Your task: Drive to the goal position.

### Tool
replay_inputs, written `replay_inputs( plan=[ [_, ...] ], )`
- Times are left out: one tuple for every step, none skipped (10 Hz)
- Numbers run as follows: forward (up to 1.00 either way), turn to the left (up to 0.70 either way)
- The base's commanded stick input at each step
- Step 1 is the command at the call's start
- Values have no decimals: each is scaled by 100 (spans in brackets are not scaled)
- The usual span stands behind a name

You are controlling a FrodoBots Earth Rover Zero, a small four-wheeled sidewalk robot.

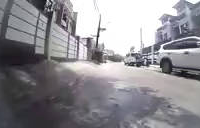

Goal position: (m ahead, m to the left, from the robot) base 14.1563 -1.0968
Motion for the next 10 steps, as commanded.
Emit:
replay_inputs(
  plan=[
    [100, -2],
    [100, -2],
    [100, -2],
    [100, -2],
    [100, -4],
    [100, -20],
    [100, -39],
    [100, -40],
    [100, -40],
    [100, -40]
  ],
)
